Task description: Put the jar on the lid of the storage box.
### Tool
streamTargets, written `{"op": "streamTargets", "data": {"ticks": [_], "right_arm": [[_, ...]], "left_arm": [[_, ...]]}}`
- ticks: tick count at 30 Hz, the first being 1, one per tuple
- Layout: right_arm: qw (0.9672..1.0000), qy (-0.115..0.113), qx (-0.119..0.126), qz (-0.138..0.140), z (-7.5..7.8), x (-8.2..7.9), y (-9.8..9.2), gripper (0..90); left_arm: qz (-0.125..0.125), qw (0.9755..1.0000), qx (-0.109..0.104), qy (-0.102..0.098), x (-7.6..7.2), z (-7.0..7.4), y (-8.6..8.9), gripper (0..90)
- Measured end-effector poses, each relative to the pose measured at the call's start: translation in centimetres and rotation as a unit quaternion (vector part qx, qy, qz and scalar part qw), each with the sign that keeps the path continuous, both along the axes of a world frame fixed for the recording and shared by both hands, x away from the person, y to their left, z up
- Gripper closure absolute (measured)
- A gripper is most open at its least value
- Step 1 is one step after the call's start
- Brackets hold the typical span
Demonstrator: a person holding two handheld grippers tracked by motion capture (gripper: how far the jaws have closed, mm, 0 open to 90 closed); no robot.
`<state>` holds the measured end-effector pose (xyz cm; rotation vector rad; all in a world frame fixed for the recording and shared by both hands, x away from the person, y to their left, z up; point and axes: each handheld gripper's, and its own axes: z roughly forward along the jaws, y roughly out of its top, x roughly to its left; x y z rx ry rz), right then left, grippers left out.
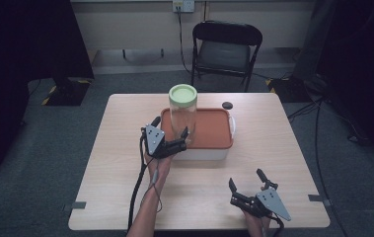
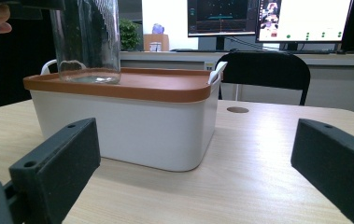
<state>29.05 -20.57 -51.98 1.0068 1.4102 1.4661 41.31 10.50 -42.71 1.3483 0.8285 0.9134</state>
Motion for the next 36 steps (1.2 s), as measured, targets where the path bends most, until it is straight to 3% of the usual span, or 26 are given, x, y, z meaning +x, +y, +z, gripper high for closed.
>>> {"op": "streamTargets", "data": {"ticks": [11,20,28,36], "right_arm": [[1.0,0.0,0.0,0.0,0.0,0.0,0.0,0.4],[1.0,0.0,0.0,-0.001,0.0,0.0,0.0,0.4],[1.0,0.0,0.0,-0.001,0.0,0.0,0.0,0.4],[1.0,0.0,0.0,-0.001,0.0,0.0,0.0,0.4]], "left_arm": [[-0.008,0.9999,-0.003,-0.011,-1.0,0.4,0.1,0.0],[-0.011,0.9999,0.006,-0.008,-1.4,0.4,-0.1,0.0],[-0.01,0.9997,0.004,-0.02,-2.0,0.8,0.0,0.0],[-0.006,0.9998,0.004,-0.02,-2.4,0.8,0.2,0.0]]}}
